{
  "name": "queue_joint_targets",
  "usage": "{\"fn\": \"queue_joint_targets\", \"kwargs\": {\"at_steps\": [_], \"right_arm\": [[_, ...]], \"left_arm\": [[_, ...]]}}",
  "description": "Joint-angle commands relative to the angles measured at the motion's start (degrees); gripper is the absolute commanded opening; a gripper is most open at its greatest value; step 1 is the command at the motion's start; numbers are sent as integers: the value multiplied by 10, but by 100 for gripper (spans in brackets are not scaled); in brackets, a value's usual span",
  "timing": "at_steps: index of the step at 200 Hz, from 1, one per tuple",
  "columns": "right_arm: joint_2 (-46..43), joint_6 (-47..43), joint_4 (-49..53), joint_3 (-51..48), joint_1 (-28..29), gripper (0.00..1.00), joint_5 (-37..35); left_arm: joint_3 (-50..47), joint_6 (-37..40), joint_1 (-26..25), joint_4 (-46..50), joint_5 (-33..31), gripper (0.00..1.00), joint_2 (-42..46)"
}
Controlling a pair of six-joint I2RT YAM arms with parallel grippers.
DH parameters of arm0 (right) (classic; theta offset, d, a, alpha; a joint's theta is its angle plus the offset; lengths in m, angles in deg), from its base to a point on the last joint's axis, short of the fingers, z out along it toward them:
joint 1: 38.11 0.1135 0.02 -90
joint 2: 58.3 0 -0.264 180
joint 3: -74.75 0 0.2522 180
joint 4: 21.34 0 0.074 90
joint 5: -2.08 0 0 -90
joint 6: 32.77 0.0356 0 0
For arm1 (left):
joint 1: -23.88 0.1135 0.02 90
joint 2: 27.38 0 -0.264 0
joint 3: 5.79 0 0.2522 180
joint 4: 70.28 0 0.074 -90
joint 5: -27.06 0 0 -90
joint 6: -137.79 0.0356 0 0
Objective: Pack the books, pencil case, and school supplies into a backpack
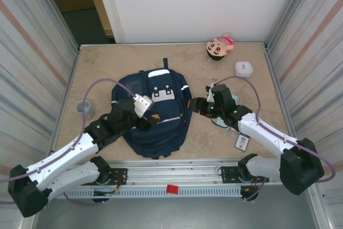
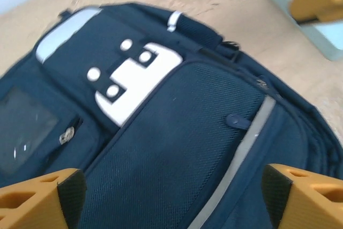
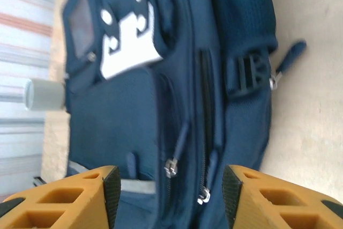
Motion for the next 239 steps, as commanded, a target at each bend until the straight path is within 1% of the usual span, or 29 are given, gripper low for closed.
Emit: {"fn": "queue_joint_targets", "kwargs": {"at_steps": [1, 17, 38, 53, 64, 72, 77, 94, 103, 113, 123, 138, 151, 168, 186, 203, 239], "right_arm": [[31, 48, 48, 0, 21, 59, -3], [60, 53, 59, 10, 33, 59, 9], [97, 60, 46, 20, 43, 60, 30], [122, 64, 32, 27, 45, 60, 44], [141, 59, 29, 31, 47, 59, 41], [152, 55, 28, 31, 46, 57, 32], [158, 53, 26, 30, 44, 54, 31], [170, 54, 2, 28, 34, 37, 51], [169, 55, -13, 28, 33, 28, 59], [166, 53, -20, 29, 34, 20, 60], [158, 48, -20, 28, 35, 14, 50], [146, 42, -21, 24, 31, 8, 50], [133, 39, -24, 24, 29, 5, 55], [114, 34, -24, 26, 28, 3, 55], [100, 34, -23, 28, 28, 2, 54], [95, 34, -19, 27, 28, 2, 50], [88, 30, -20, 21, 26, 2, 44]], "left_arm": [[-25, -153, 5, -3, -68, 87, -4], [-44, -223, 6, 2, -86, 87, -6], [-70, -310, 12, -16, -79, 84, -15], [-77, -333, 12, -25, -70, 84, -28], [-76, -338, 12, -27, -67, 84, -37], [-75, -334, 12, -30, -65, 84, -42], [-75, -328, 12, -35, -61, 84, -44], [-73, -289, 12, -59, -37, 84, -49], [-74, -254, 11, -74, -19, 83, -51], [-75, -209, 4, -89, -11, 83, -54], [-70, -150, -11, -96, -23, 82, -62], [-53, -49, -40, -92, -42, 84, -79], [-37, 28, -61, -89, -44, 86, -100], [-23, 121, -85, -92, -44, 89, -134], [-15, 189, -99, -108, -48, 92, -177], [-4, 219, -102, -119, -42, 95, -214], [16, 222, -102, -148, -47, 95, -271]]}}
